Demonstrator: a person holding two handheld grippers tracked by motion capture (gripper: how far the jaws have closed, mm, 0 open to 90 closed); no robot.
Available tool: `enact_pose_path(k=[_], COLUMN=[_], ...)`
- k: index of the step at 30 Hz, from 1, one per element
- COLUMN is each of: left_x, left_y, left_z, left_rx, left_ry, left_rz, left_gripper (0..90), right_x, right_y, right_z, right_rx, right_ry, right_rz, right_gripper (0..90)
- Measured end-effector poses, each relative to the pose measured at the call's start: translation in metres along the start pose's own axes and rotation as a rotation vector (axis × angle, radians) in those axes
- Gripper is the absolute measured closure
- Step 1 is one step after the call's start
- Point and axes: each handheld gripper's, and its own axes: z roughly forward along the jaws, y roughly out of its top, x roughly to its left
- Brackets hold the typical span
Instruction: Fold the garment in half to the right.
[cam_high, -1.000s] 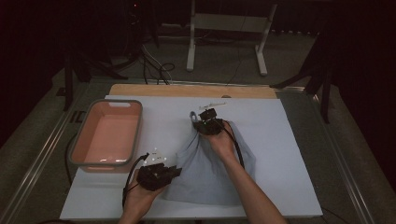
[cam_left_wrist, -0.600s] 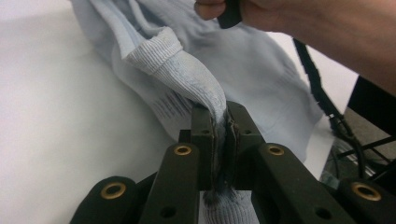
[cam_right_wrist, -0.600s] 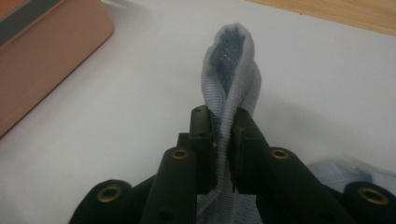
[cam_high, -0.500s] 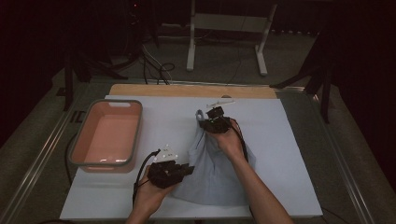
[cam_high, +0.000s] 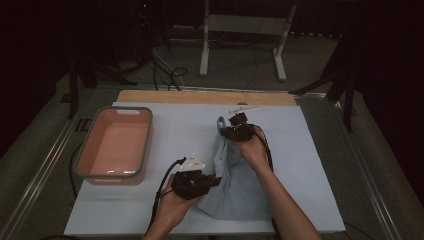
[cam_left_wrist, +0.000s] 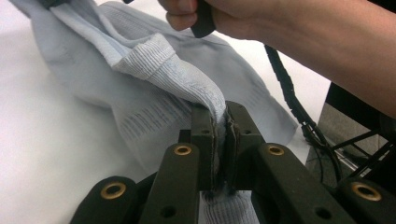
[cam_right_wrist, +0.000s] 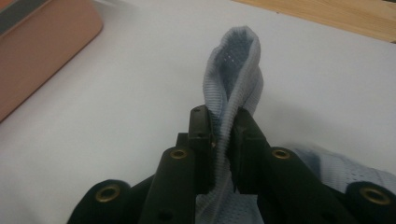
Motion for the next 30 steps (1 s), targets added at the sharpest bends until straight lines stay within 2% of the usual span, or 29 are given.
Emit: enact_pose_path(k=[16, 30], left_x=[-0.013, -0.020], left_y=[0.013, 0.019], left_z=[0.027, 0.046], left_rx=[0.005, 0.019], left_ry=[-0.036, -0.047], left_rz=[0.013, 0.032], left_gripper=[84.0, 84.1], right_x=[-0.018, -0.030], right_y=[-0.004, -0.009], right_z=[-0.008, -0.011], right_rx=[0.010, 0.022], right_ry=[-0.022, -0.040], right_rz=[0.017, 0.031], right_gripper=[80.1, 80.1])
